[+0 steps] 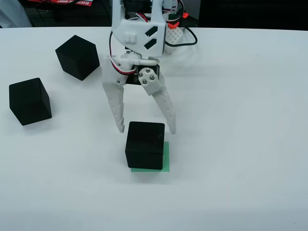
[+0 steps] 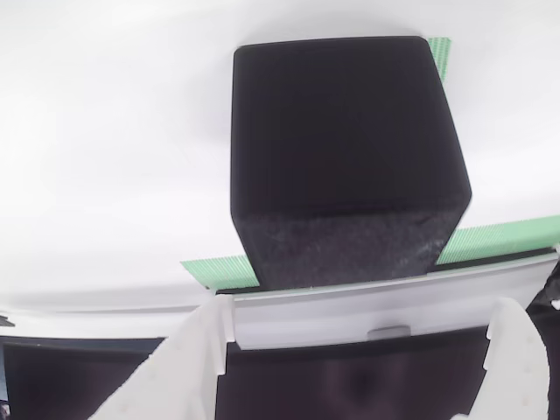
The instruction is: Stack 3 Blocks on the chosen place.
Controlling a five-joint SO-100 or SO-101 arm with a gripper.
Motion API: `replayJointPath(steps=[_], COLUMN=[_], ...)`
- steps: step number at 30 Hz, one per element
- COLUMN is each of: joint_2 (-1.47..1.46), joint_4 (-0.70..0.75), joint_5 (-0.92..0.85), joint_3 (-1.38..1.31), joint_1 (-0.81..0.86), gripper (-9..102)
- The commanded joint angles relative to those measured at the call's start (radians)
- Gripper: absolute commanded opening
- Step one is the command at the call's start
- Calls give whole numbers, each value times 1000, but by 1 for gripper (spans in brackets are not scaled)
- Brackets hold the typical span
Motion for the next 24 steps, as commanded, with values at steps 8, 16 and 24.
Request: replayJointPath(steps=[8,16,24], joint_2=[221,78,-48], joint_4=[403,653,778], joint_5=[377,453,451], joint_3=[-216,-437,-574], joint_1=[44,333,634], gripper=[35,35,35])
